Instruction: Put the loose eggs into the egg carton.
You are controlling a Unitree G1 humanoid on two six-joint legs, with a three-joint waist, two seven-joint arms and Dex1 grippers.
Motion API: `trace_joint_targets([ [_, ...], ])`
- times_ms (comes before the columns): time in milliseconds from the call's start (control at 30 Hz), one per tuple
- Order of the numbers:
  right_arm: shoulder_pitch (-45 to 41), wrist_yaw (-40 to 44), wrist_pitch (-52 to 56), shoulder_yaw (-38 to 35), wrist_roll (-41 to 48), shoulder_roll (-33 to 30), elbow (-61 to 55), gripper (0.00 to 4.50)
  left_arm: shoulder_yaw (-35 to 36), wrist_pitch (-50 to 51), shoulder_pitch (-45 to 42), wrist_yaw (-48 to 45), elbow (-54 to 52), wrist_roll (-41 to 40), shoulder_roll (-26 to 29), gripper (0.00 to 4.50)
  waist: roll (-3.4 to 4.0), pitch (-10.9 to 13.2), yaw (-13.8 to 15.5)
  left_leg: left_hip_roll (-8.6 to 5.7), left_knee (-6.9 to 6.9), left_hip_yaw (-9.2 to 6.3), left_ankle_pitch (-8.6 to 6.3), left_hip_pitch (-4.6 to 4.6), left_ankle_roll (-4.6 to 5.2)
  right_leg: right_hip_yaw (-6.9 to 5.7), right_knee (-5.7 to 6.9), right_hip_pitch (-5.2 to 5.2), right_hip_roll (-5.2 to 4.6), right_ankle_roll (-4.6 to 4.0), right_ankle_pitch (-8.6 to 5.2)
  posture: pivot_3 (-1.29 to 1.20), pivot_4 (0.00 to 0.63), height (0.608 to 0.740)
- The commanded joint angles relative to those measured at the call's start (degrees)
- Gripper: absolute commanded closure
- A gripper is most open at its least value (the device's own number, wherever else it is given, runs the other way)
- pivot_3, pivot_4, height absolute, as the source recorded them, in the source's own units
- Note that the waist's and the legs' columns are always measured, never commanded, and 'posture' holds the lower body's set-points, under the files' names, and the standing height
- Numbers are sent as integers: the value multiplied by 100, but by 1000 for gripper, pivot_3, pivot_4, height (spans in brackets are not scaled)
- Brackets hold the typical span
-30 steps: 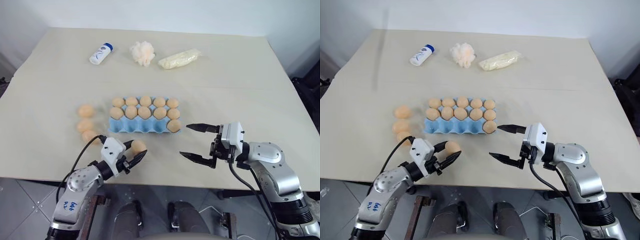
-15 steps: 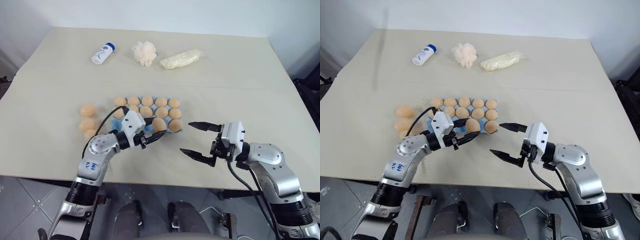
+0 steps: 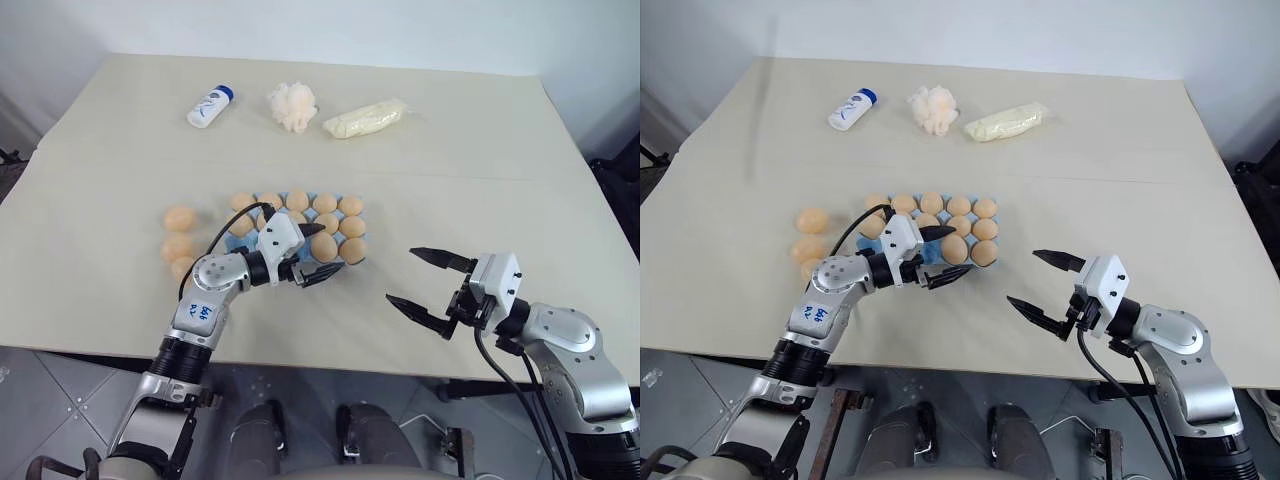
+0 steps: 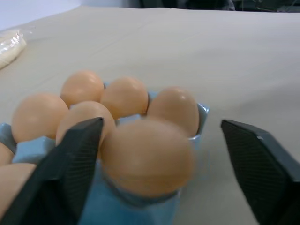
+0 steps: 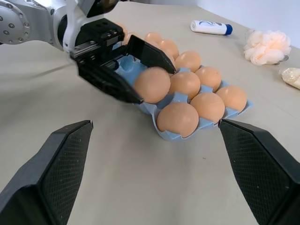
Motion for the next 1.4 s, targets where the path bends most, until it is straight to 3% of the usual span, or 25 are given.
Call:
trace_joint_targets([
  [33,-21,7,-139,-152,53,-31,-126,0,323,-133,70,1,-277,-36,288,31,0,0,-11,0,0,0,0,0,0,0,-1,0,0,0,0,0,150,740],
  [267,-139,280,-296,-106,128,-21,133,0,1453,-810,839,-1059,-721,-976,1370,31,0,0,-42,10,-10,1,0,1,-9,-3,1,-5,6,-9,-5,0,150,740],
  [533,-598,586,-260,202,204,113,353,0,3256,-212,2125,-1595,-734,-1862,2642,31,2,1,-78,10,-11,2,-27,4,10,-5,0,-4,-4,-15,-6,0,150,740],
  [733,-922,703,-144,453,230,196,359,0,4815,-122,3677,-1420,-709,-2112,2610,31,1,1,-197,13,-28,2,-29,2,11,-14,-5,-12,-11,-27,-13,0,150,740],
  [967,-1184,760,-38,524,259,216,477,0,4584,0,4185,-1082,-1093,-2045,2095,31,-2,0,-144,11,-39,-2,-46,4,-19,-21,-11,-16,-17,-39,-18,0,150,740],
  [1400,-1117,593,87,527,239,276,307,0,3152,-278,2774,-90,-559,-1249,1397,31,-4,-2,-173,12,-43,2,-25,5,12,-18,-12,-15,-7,-43,-8,0,150,740],
])
